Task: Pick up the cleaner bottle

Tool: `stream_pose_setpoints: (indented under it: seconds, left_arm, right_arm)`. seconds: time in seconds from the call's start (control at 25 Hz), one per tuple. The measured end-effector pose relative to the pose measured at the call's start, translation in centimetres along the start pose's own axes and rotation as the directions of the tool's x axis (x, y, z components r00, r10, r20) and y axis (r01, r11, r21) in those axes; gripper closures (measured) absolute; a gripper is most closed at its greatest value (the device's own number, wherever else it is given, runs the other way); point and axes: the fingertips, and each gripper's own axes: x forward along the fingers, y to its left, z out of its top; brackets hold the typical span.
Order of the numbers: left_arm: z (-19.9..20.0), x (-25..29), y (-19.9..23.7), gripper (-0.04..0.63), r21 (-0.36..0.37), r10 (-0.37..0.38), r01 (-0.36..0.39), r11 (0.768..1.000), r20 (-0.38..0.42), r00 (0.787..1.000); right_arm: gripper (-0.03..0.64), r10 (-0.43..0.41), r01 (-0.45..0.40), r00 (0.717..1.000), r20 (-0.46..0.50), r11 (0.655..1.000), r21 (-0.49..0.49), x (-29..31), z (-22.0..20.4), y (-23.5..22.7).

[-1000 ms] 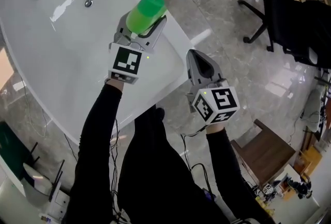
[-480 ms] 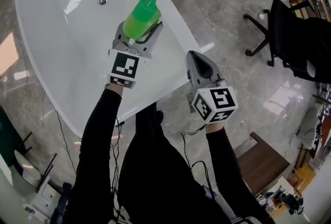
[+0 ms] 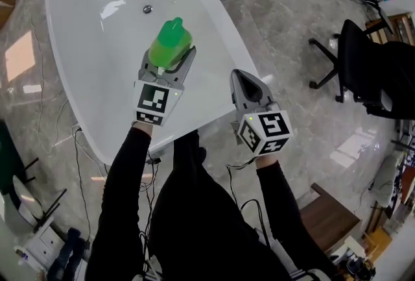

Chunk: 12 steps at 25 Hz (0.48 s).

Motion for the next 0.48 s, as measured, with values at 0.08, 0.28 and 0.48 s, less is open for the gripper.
stream_pose_setpoints:
  seconds: [0.08,0.28,0.48]
  left_arm:
    - [0.6,-1.4,0.1,0.396,-0.001,0.013,-0.013,1.0,0.003,1.0]
    - [2.0,-5.0,-0.9,0.396,0.005,0.026,-0.026,1.0,0.013,1.0]
    - [2.9,-8.6,-2.3,0.396,-0.006,0.039,-0.038,0.999,0.026,0.999]
  right_arm:
    - [0.615,0.012,-0.012,1.0,0.004,1.0,-0.007,-0.4,0.2,0.9]
    - [0.615,0.043,-0.042,0.999,0.01,0.999,-0.02,-2.4,0.2,3.2]
    - [0.615,0.049,-0.048,0.999,0.015,0.998,-0.041,-4.5,0.0,4.7]
